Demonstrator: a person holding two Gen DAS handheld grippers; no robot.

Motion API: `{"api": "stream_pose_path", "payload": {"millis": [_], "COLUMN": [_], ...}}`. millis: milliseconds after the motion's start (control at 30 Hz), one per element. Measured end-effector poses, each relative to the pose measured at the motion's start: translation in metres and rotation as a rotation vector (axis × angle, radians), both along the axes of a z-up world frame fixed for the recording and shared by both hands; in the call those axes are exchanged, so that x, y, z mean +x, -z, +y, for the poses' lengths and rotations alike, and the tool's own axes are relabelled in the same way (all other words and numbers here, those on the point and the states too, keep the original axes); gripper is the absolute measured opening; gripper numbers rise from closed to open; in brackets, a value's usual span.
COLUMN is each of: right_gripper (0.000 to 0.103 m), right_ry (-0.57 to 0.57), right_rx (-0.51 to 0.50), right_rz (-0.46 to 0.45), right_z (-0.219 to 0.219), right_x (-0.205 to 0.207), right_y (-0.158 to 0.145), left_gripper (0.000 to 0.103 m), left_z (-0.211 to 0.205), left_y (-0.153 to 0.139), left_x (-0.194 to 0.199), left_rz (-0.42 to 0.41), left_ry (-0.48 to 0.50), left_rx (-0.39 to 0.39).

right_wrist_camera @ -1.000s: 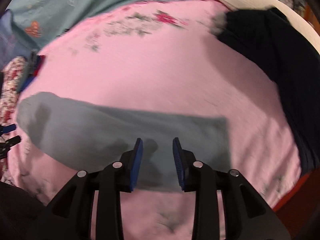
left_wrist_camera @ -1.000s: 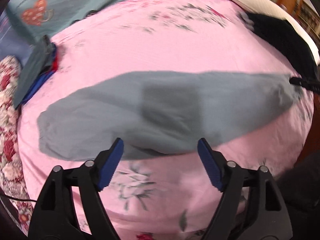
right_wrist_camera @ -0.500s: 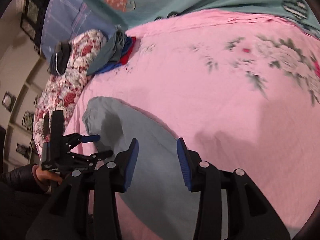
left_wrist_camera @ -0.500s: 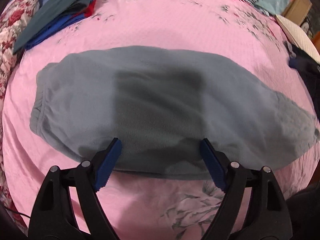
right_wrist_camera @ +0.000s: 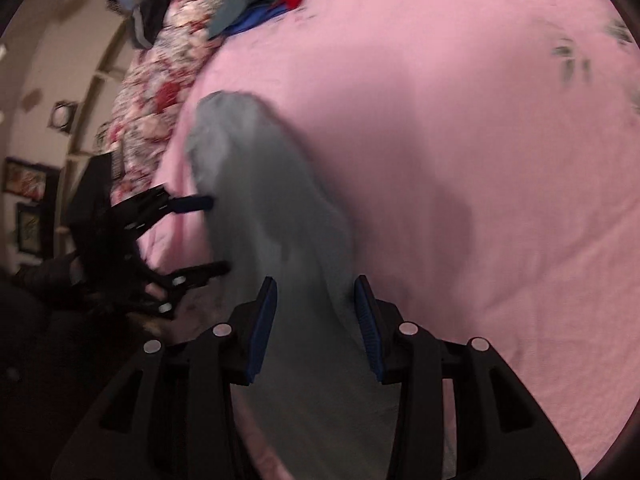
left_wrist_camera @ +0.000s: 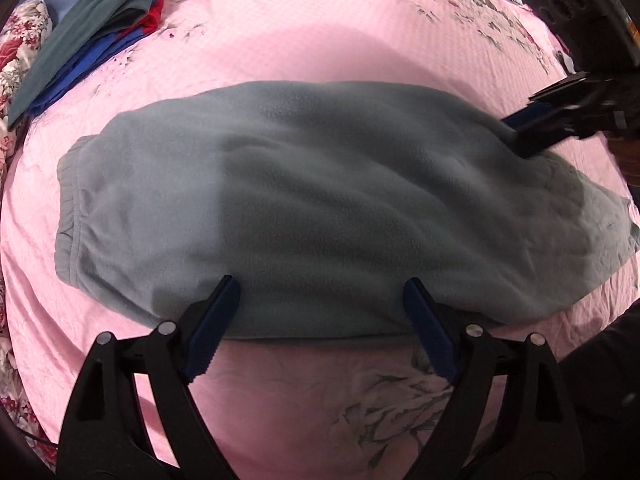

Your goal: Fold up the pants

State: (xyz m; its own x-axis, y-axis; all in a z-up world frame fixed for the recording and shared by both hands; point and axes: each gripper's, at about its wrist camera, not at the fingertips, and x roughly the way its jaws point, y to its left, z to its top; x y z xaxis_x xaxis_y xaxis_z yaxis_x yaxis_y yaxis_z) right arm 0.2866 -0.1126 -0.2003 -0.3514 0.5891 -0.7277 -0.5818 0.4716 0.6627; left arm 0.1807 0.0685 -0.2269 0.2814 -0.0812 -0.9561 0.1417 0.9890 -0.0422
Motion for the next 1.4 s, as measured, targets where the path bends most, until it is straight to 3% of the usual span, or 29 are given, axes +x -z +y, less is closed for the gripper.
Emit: {"api": "stream_pose_path", "payload": {"millis": [67, 167, 333, 467, 600, 900, 1067, 1300, 1400], "right_gripper": [0.041, 0.041, 0.041, 0.045, 0.047, 0.047, 0.047, 0.046, 0.043], "right_ry": [-0.019, 0.024, 0.029, 0.008, 0.018, 0.027, 0.092, 0.269, 0.319], "right_rx": [0.035, 0.007, 0.029, 0.148, 0.131, 0.252, 0.34, 0.379, 0.396], "right_rz": [0.033, 0.027, 0.129, 0.227, 0.213, 0.346, 0.375, 0.259, 0.308], "right_z": [-0.001, -0.008, -0.012, -0.012, -0.002, 0.039, 0.059, 0.043, 0.033], "right_x": [-0.002, 0.002, -0.004, -0.006, 0.0, 0.015, 0.027, 0.06, 0.071], "right_y": [0.0, 0.008, 0.021, 0.014, 0.022, 0.043, 0.047, 0.039, 0.047], "left_gripper": [0.088, 0.089, 0.09, 0.091, 0.093, 0.093, 0.094, 0.094, 0.094], "left_z": [-0.005, -0.008, -0.011, -0.012, -0.02, -0.019, -0.021, -0.026, -0.026], "left_y": [0.001, 0.003, 0.003, 0.004, 0.007, 0.007, 0.008, 0.008, 0.009], "left_x": [0.001, 0.003, 0.007, 0.009, 0.016, 0.02, 0.024, 0.026, 0.02], "left_rz": [0.007, 0.016, 0.026, 0.031, 0.033, 0.041, 0.04, 0.037, 0.03], "left_ry": [0.012, 0.018, 0.017, 0.017, 0.015, 0.014, 0.015, 0.016, 0.015], "left_rx": [0.028, 0.043, 0.047, 0.05, 0.056, 0.058, 0.059, 0.059, 0.059]}}
